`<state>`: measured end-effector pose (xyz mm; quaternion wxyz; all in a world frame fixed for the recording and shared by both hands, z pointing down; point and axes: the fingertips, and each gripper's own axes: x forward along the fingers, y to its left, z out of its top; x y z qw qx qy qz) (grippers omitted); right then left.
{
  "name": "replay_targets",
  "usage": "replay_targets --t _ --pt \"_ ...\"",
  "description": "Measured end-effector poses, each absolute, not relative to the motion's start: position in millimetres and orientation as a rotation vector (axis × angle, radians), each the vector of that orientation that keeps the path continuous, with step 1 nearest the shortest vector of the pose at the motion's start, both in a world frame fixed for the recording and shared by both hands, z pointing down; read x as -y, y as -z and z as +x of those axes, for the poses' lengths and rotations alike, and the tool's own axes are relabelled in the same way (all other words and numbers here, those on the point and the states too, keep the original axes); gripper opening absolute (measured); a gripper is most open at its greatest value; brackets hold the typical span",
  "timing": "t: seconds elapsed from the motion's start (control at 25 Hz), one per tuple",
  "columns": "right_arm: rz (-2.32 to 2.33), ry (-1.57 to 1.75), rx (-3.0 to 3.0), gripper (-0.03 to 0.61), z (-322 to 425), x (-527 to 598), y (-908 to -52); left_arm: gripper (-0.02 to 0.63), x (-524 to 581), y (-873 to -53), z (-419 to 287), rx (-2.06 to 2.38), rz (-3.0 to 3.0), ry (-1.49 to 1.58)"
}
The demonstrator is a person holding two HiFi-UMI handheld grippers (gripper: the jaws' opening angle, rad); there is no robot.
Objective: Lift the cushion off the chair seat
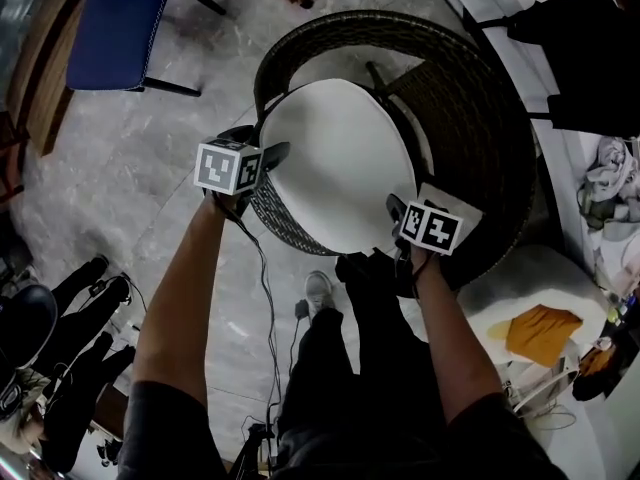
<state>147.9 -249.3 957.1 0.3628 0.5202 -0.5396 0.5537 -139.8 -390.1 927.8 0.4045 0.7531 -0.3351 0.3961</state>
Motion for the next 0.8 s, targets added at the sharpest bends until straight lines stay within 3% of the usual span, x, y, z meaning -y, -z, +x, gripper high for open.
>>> replay_targets --t 0.68,0.8 --pt "1.200 -1.467 1.300 0.319 150 247 -1001 0.364 386 -973 -134 0.727 1.822 -1.101" --pt "1.197 -1.493 1.300 0.319 150 246 -1005 0.311 386 -976 -141 0.759 1.802 -1.135"
